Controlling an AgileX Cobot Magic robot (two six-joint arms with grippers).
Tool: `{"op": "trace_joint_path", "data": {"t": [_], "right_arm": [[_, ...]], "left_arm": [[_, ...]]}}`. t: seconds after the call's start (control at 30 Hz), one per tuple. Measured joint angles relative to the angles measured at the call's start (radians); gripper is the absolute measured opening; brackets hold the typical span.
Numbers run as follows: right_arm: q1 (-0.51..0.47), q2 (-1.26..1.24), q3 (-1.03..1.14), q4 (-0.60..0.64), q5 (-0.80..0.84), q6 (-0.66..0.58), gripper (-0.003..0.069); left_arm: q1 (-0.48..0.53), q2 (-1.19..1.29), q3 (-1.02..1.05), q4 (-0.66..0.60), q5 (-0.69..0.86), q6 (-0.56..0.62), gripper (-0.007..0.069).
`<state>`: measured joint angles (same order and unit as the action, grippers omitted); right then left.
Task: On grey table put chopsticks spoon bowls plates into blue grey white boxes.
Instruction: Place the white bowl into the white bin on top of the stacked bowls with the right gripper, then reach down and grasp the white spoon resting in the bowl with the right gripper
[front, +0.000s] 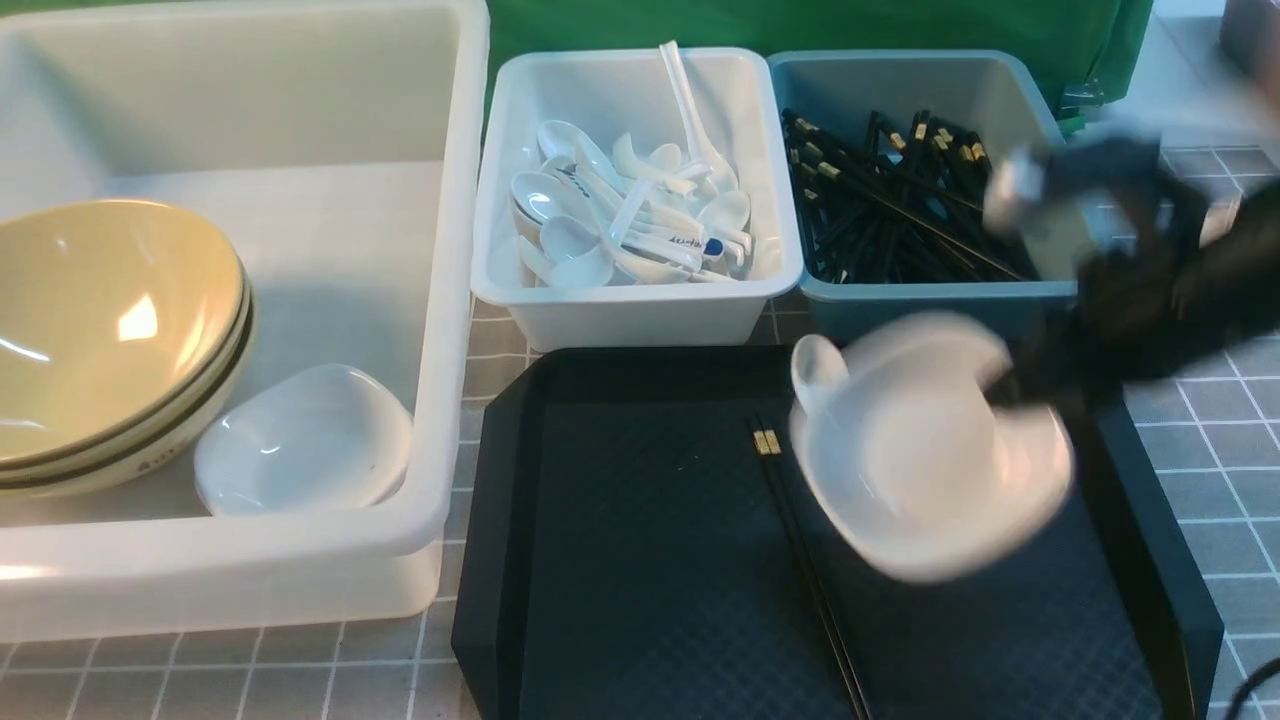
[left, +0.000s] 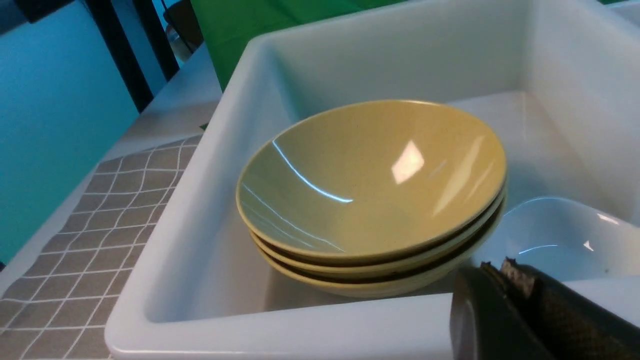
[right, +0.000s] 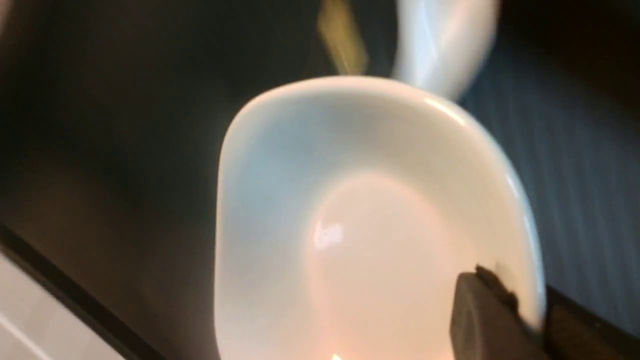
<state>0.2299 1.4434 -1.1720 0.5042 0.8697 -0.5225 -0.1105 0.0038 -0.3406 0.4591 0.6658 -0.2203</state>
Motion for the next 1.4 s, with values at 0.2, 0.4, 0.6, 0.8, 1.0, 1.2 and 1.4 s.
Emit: {"op": "trace_joint_path", "data": {"t": [0.2,0.4,0.6,0.8,1.0,1.2,1.4], "right_arm": [[0.248,0.092,-0.216,0.179,-0.169,-0.090,0.0062],[0.459,0.378,-0.498,0.182,-0.257,-0.179,0.0062],[0.537,0.679,-0.832,0.048,-0.251,-0.104,0.0065],[0.569,0.801,-0.946,-0.082,-0.194,-0.006,0.0103],[0.577,0.819,-0.966,-0.150,-0.122,0.101,0.0304],[0.554,0.750,-1.057,-0.205,0.179,0.156,0.0461],[0.459,0.601,-0.958,-0.504,0.351,0.320,0.0451]], "left_arm": [[0.000,-0.002,0.000,0.002,-0.002,-0.015,-0.0008],[0.000,-0.002,0.000,0.002,-0.002,-0.023,-0.0008],[0.000,-0.002,0.005,0.002,-0.002,-0.023,-0.0008],[0.000,-0.002,0.005,0.002,-0.002,-0.023,-0.0008],[0.000,-0.002,0.005,0.002,-0.001,-0.023,-0.0008],[0.000,-0.002,0.005,0.002,0.000,-0.023,-0.0008],[0.000,-0.002,0.005,0.002,0.001,-0.023,-0.0008]]}}
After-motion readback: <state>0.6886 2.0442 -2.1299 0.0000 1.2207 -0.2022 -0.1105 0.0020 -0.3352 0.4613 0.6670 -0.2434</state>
